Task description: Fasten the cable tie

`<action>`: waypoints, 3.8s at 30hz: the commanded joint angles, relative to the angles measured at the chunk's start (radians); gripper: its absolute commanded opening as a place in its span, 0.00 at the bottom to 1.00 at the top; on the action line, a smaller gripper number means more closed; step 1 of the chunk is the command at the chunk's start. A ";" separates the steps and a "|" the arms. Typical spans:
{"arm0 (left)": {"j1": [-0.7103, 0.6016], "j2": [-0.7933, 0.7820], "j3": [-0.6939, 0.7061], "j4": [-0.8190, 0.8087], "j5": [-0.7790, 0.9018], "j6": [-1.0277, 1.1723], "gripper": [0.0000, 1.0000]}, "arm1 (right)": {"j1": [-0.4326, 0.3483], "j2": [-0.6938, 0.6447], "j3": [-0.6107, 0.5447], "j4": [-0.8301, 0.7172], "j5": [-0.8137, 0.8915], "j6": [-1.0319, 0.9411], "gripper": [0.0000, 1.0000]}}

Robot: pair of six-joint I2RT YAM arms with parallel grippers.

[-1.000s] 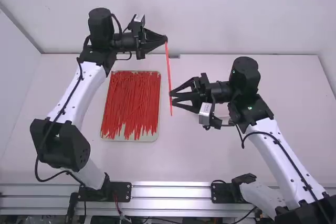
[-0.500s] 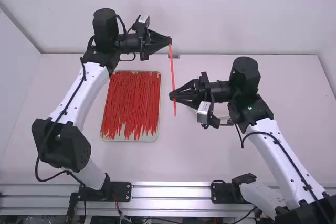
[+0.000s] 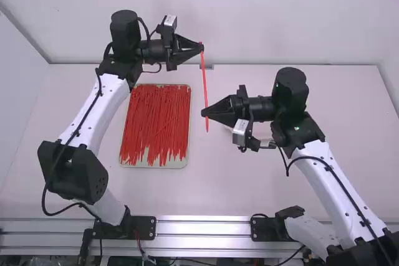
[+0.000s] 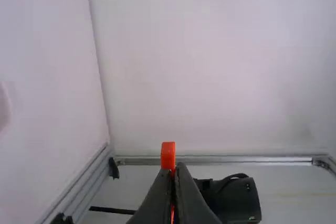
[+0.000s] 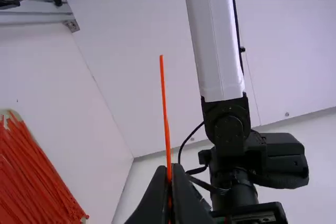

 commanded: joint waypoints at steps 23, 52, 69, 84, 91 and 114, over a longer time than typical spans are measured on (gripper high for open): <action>0.004 0.000 -0.002 -0.213 0.008 1.171 0.02 | -0.048 -0.014 -0.007 0.015 0.029 0.942 0.00; 0.003 0.000 -0.015 -0.117 0.110 1.316 0.02 | -0.106 0.146 -0.006 0.711 0.314 1.893 0.00; -0.012 0.002 -0.123 0.021 -0.031 1.613 0.02 | -0.066 0.254 -0.007 0.697 0.054 2.337 0.00; -0.009 0.002 -0.124 0.085 0.149 1.709 0.02 | 0.012 0.254 -0.007 0.697 -0.020 2.589 0.00; 0.006 0.002 -0.124 0.165 0.224 1.709 0.02 | 0.009 0.254 -0.007 0.697 -0.018 2.603 0.00; -0.057 -0.008 -0.124 0.160 0.155 1.735 0.02 | -0.032 0.253 -0.097 0.706 0.060 2.671 0.00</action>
